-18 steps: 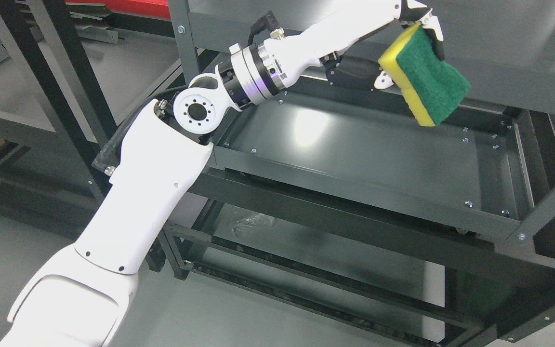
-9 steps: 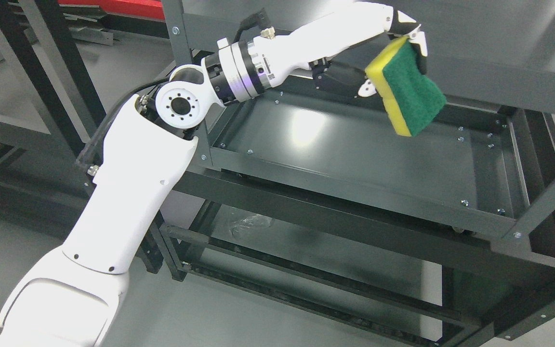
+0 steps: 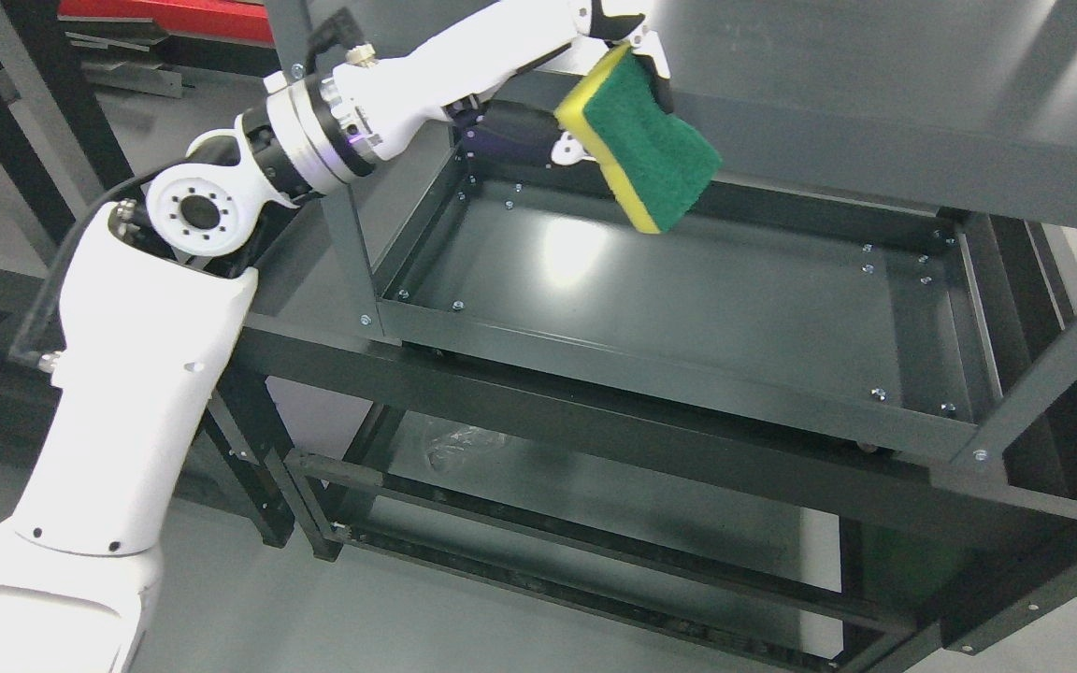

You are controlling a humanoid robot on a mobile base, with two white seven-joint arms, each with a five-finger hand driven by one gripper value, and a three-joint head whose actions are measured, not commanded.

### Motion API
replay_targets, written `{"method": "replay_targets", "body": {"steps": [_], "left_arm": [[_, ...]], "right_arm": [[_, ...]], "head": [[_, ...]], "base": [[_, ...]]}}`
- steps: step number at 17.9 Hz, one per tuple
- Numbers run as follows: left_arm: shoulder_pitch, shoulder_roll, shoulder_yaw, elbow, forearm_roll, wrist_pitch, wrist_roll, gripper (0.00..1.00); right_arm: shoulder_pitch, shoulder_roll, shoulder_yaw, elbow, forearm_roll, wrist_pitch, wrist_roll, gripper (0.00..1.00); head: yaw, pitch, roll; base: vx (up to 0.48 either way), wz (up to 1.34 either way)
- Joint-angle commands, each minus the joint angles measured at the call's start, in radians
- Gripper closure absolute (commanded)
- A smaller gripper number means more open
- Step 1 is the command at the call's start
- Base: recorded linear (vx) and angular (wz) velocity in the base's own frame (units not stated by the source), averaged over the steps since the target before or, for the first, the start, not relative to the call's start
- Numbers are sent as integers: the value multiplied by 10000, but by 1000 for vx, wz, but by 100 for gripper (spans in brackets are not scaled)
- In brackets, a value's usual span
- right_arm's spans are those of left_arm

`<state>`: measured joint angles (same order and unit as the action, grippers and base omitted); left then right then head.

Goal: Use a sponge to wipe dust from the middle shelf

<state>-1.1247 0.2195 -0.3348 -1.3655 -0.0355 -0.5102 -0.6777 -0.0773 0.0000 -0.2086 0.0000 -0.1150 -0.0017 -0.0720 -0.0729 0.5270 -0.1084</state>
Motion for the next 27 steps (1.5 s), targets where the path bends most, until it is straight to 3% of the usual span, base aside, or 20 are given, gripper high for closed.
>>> {"method": "replay_targets", "body": {"steps": [1,5,8,12,15,17,21,27], "left_arm": [[386,3139,1077,-902,1150,-6,-64,98],[860,4674,1338,-887,2102,-51,-278,98],[1565,5320,2072,-887,2486,-67,-599,98],[1966,5429,3024,-872,2564,-52,-1213,98],[1860,5200,3027,-856,2564,-37,-1199,98],[1631,4605,2935,-856,2548,40,-1153,98],[572,1892,2000,-612,1571,851,-1092,98],[19,-1868,1738,1075,-900,884,-1169,98]], "right_arm": [[6,-175,0,-175,0,723,-1,0],[6,-175,0,-175,0,723,-1,0],[6,-175,0,-175,0,723,-1,0],[-9,-175,0,-175,0,723,-1,0],[6,-175,0,-175,0,723,-1,0],[6,-175,0,-175,0,738,-1,0],[6,-175,0,-175,0,723,-1,0],[6,-175,0,-175,0,723,-1,0]], "head": [[0,0,0],[0,0,0],[0,0,0],[0,-1,0],[0,-1,0],[0,-1,0],[0,-1,0],[0,-2,0]], "base": [[52,-122],[48,-125],[42,-87],[22,-27],[0,0],[0,0],[0,0],[0,0]]}}
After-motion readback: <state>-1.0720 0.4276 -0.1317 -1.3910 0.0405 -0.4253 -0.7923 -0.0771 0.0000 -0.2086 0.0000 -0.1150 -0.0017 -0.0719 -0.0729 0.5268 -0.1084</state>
